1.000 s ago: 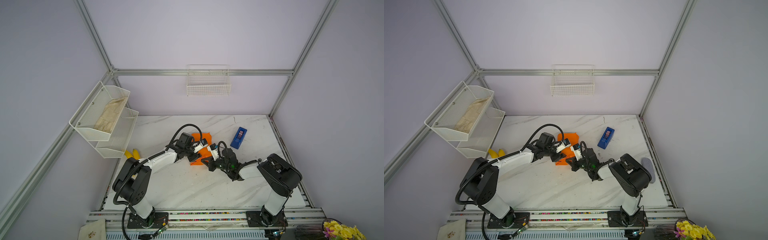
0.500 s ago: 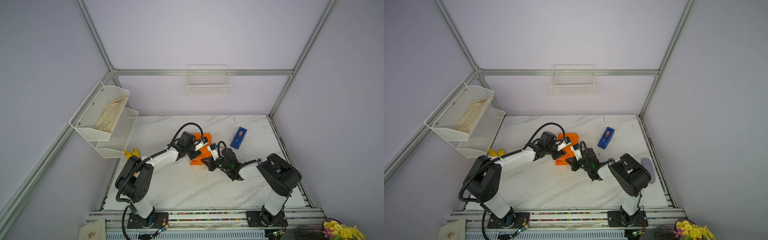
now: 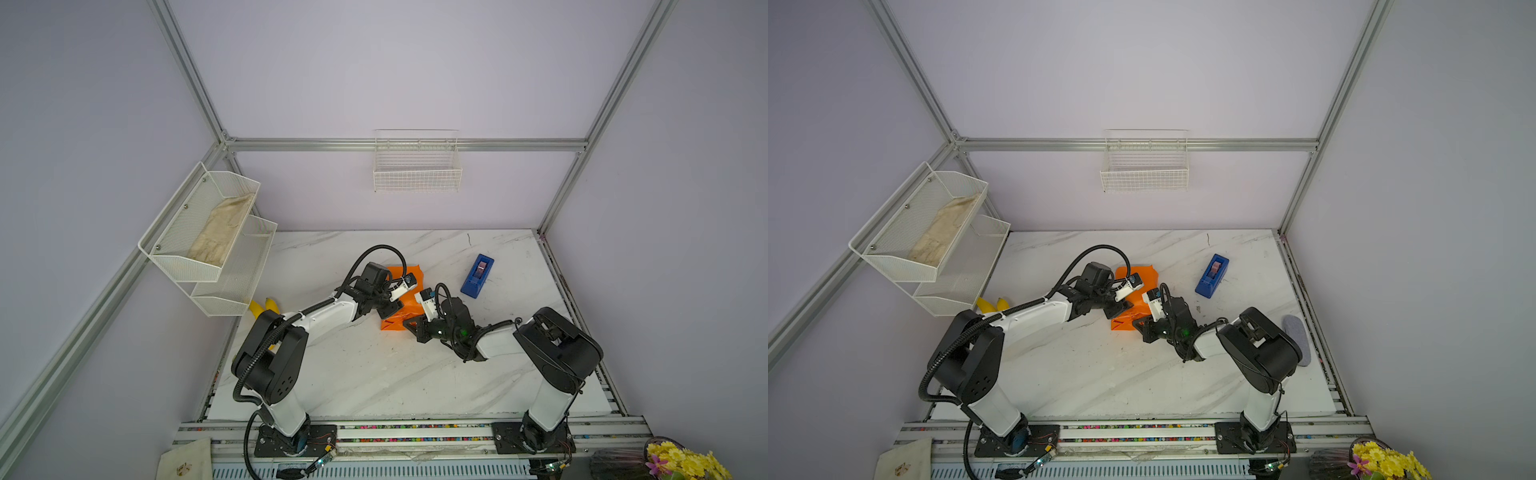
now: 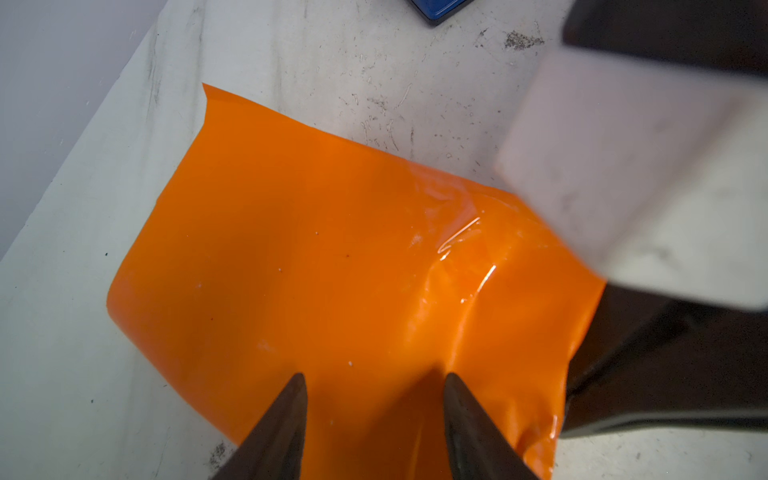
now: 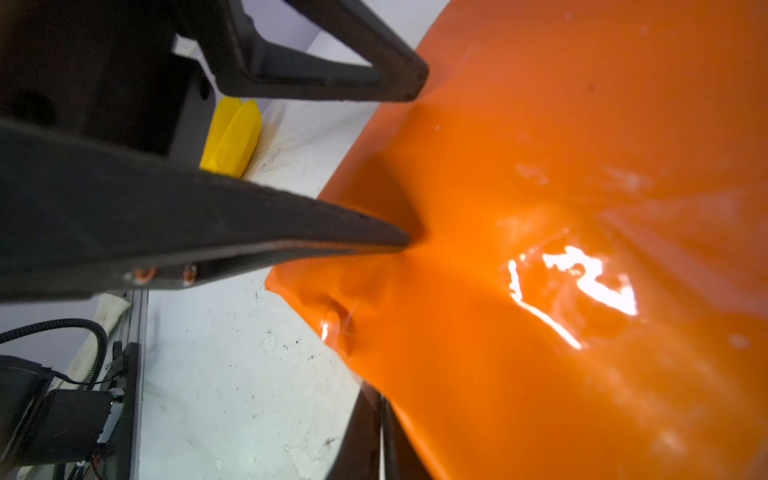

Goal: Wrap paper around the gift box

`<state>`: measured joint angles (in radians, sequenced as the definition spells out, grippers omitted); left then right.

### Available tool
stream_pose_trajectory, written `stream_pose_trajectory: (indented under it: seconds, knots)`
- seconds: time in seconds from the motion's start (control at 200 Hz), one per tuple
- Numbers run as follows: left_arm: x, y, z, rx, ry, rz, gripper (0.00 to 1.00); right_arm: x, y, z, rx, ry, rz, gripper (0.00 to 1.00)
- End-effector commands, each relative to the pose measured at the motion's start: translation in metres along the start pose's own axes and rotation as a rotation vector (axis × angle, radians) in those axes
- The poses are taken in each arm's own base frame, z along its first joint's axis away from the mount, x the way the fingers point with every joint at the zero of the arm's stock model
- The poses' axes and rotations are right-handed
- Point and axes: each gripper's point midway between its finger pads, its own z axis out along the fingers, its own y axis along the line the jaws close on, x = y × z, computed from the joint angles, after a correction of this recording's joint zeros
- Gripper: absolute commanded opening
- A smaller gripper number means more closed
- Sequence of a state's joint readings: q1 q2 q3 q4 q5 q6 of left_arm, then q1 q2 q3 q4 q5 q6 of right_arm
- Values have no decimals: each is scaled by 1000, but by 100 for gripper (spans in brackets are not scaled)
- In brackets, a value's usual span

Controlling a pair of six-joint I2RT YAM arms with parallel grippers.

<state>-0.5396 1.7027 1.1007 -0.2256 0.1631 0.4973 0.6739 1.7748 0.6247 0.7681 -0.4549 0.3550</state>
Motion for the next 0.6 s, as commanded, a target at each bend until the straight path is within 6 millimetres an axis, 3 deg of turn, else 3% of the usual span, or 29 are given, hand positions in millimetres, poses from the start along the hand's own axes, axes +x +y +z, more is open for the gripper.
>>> stream_pose_trajectory:
  seconds: [0.0,0.23,0.315,0.435,0.595]
  knots:
    - [26,4,11,-10,124,-3,52,4,-15,-1,81,9,52,8]
    - [22,5,7,-14,114,-4,51,8,-24,-3,128,19,118,9]
    - [18,5,3,-15,99,-5,51,6,-25,-6,143,8,131,4]
    - [3,6,-10,-12,47,-1,52,2,-22,-6,135,-1,130,2]
    - [-18,11,-34,-37,-16,19,62,0,-22,-2,132,3,137,0]
